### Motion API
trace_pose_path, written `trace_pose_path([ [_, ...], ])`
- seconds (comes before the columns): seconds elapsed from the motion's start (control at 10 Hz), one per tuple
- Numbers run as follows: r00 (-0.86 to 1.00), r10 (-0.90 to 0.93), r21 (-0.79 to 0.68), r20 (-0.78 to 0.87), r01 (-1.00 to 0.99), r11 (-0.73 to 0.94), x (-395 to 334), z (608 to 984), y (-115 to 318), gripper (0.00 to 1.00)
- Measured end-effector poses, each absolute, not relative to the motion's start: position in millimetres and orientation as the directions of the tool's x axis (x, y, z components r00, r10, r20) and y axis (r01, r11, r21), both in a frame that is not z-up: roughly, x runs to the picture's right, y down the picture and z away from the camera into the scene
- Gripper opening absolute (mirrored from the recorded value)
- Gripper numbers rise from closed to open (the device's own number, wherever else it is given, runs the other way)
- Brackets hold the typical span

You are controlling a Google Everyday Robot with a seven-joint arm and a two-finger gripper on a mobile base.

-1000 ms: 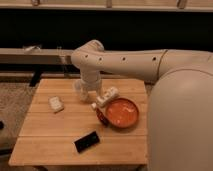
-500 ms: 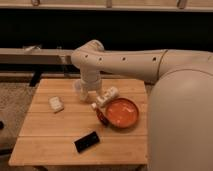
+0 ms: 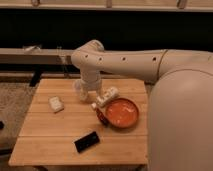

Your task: Pick up the ceramic cup

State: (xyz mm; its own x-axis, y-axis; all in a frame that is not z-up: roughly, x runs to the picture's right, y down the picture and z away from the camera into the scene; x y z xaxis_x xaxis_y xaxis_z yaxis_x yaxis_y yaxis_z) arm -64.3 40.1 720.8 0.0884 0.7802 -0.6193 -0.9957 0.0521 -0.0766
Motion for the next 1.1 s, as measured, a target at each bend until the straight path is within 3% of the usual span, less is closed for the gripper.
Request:
trace_pose_path([
  [0.7, 0.100, 0.780, -0.085, -0.617, -0.995, 0.060, -66, 721, 38, 0.65],
  [1.1, 0.197, 0.786, -0.156, -0.586, -0.979, 0.129, -104, 749, 9, 0.65],
])
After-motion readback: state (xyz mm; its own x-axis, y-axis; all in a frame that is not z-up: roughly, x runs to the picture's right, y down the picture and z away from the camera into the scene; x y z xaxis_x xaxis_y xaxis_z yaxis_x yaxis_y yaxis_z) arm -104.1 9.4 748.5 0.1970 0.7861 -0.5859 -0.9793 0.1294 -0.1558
